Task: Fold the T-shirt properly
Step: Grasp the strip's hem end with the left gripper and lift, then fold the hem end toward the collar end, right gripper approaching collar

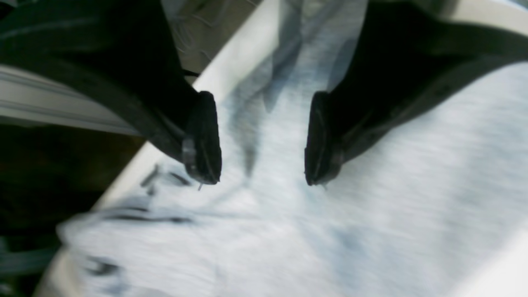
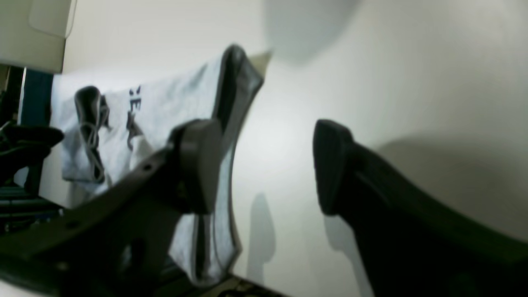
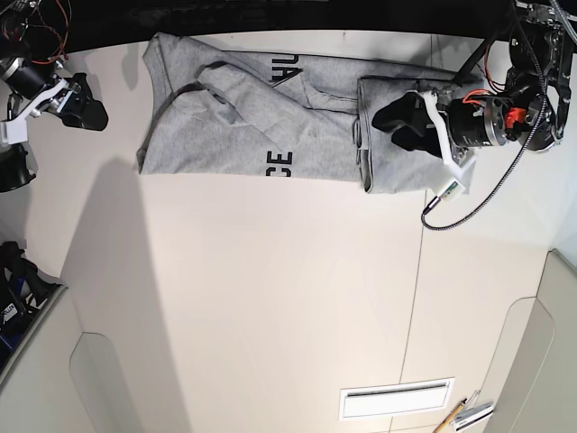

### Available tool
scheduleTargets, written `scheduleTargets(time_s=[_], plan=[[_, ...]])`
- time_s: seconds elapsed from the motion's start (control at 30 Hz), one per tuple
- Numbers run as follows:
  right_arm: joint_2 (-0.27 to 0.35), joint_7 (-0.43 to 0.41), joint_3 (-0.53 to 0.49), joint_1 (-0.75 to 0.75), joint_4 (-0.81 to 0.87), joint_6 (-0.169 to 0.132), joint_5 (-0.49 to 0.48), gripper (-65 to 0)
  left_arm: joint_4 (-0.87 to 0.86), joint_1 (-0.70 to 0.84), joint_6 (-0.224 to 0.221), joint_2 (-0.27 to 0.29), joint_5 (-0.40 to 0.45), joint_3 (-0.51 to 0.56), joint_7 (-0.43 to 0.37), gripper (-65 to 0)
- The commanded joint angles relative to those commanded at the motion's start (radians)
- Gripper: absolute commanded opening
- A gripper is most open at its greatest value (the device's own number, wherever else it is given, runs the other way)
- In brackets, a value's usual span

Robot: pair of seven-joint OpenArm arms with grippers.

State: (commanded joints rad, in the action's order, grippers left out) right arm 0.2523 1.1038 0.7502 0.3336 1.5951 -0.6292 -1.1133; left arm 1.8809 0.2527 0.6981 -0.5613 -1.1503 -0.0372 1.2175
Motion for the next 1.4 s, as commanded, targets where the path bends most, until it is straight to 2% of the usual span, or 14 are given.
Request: scheduleTargets(time_s=[0.17,0.27,0.4,0.77,1.17,1.4], plan=[[-0.001,0.0,-0.07,0.028,-0.002,-0.003,-0.001,-29.6,0.0,0.005,0.0,0.024,-0.029,0.0,-0.002,-28.9],[-0.001,-0.001,-0.143,0.027,-0.016,-0.003,0.006,-29.6,0.0,0.005,0.0,0.027,-0.063,0.0,-0.001,-28.9],[-0.009,0.0,-0.238,0.027,-0.017,-0.003,0.006,-29.6,0.001,-0.004,0.0,0.029,-0.066,-0.002,-0.001,-28.9],[-0.112,-0.008,-0.257,0.018,-0.017,-0.003,0.007,-29.6,0.003,-0.006,0.0,0.029,-0.066,-0.002,0.006,-28.9],[-0.123,-0.024,-0.375,-0.026,-0.017,-0.003,0.043,-29.6,0.05,-0.006,0.0,0.029,-0.064,-0.016,0.01,-28.9],[-0.122,-0.024,-0.378,-0.025,-0.017,-0.003,0.052,-29.6,0.05,-0.006,0.0,0.029,-0.064,-0.016,0.011,-28.9]])
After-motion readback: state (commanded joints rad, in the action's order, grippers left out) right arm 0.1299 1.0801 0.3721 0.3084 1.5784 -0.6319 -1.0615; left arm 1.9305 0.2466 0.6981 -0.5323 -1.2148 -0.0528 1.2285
